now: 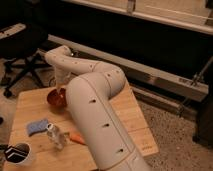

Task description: Pick up the ceramic bowl

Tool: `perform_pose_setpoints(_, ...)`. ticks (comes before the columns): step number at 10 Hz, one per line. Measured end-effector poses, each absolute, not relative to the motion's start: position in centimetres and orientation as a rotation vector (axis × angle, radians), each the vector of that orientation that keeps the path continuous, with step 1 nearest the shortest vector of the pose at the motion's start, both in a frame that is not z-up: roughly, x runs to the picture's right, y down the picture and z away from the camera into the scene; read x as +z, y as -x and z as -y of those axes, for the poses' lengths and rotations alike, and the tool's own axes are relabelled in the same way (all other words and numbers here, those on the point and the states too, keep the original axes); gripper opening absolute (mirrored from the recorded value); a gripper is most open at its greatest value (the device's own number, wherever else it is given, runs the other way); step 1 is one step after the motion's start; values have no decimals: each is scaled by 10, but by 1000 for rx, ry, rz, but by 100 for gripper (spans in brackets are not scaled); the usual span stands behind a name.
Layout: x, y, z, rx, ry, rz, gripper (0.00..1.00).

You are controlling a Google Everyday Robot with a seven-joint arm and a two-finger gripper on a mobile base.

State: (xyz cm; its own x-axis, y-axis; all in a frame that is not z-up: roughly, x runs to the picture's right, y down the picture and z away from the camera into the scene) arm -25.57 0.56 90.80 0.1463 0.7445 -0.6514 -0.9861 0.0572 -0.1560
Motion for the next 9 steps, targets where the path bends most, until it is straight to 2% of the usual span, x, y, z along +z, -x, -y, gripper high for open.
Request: perform_pose_setpoints(9,913,258,-7,1378,658,-462,65)
